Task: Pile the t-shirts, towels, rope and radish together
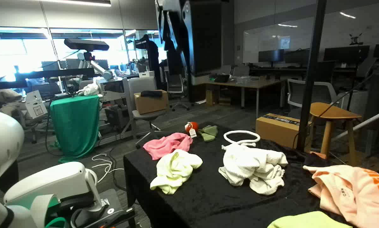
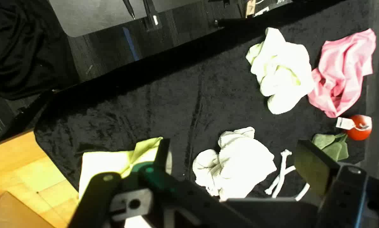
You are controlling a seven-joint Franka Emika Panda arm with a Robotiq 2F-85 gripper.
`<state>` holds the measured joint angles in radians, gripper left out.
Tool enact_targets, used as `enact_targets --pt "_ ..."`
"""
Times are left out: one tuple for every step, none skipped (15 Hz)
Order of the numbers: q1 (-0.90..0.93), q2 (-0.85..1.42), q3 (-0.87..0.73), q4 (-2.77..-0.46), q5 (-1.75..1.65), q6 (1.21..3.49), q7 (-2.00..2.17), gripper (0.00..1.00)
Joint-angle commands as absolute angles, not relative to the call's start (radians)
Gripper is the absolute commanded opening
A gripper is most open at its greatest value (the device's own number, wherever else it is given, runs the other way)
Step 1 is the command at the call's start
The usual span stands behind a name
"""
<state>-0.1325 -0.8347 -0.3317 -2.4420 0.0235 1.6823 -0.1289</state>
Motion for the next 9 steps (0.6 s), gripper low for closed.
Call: enact_targets --pt "-0.156 -0.828 -0.316 -2.436 0.037 1.680 -0.144 1.00" --pt "-0.156 -0.829 -0.316 -2.431 0.037 1.680 -0.144 1.00" --pt "-0.156 -0.830 -0.316 -2.426 0.037 1.680 -0.144 1.00" --pt "-0.156 -0.832 -0.317 -2.424 0.037 1.680 -0.143 1.00" --pt "-0.156 -0.832 -0.317 -2.423 0.037 1.680 -0.143 1.00" --pt "-0.156 -0.832 -0.317 -2.423 0.037 1.680 -0.143 1.00" --pt "-0.156 -0.832 -0.317 -2.423 0.037 1.680 -0.143 1.00" --pt "-0.156 -0.832 -0.317 -2.423 0.037 1.680 -0.143 1.00" --pt "-0.156 -0.832 -0.317 -2.423 0.037 1.680 -0.143 1.00"
